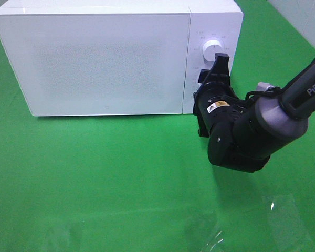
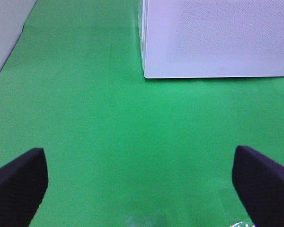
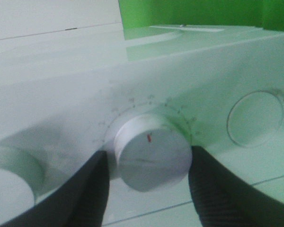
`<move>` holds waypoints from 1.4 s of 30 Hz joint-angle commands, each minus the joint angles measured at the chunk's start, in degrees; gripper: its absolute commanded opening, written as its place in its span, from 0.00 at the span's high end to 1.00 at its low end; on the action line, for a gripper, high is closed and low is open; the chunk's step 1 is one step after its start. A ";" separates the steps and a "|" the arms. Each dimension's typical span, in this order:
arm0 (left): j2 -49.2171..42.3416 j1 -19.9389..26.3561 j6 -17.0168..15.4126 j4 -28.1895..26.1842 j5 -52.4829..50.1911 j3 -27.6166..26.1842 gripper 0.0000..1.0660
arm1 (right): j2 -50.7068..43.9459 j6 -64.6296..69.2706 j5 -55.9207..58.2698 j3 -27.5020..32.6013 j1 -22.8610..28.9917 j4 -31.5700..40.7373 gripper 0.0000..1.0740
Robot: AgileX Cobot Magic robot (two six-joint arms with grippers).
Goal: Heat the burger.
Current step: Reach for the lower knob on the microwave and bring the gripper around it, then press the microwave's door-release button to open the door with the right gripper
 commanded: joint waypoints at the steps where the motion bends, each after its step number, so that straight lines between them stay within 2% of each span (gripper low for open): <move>1: -0.52 0.23 -0.17 -0.46 -0.57 0.17 0.08 | -0.63 -0.97 -6.88 -1.60 -0.29 -1.78 0.43; 5: -0.52 0.23 -0.17 -0.46 -0.57 0.17 0.08 | -1.26 -2.35 -6.19 -0.63 -0.23 -2.23 0.37; 12: -0.52 0.23 -0.11 -0.46 -0.57 0.17 0.08 | -4.76 -5.16 -1.32 2.46 -0.23 -4.98 0.36; 18: -0.52 0.23 -0.11 -0.46 -0.57 0.17 0.08 | -9.85 -9.17 8.42 6.59 -0.23 -12.72 0.37; 23: -0.52 0.23 -0.11 -0.46 -0.57 0.17 0.08 | -12.89 -12.20 15.18 8.88 -0.23 -16.21 0.37; 25: -0.52 0.23 -0.11 -0.46 -0.57 0.17 0.08 | -15.70 -19.48 21.60 10.66 -0.23 -18.79 0.37; 30: -0.52 0.23 -0.11 -0.46 -0.57 0.17 0.08 | -18.05 -25.38 27.96 11.23 -0.23 -18.56 0.37; 32: -0.52 0.23 -0.11 -0.46 -0.57 0.17 0.08 | -21.43 -35.70 35.81 11.17 -0.29 -18.56 0.37; 37: -0.52 0.23 -0.11 -0.46 -0.57 0.17 0.08 | -24.52 -45.61 40.45 11.17 -0.29 -18.56 0.37; 41: -0.52 0.23 -0.11 -0.46 -0.57 0.17 0.08 | -30.19 -62.40 47.21 11.17 -0.40 -18.56 0.37; 42: -0.52 0.23 -0.11 -0.46 -0.57 0.17 0.08 | -30.19 -62.40 47.21 11.17 -0.40 -18.56 0.37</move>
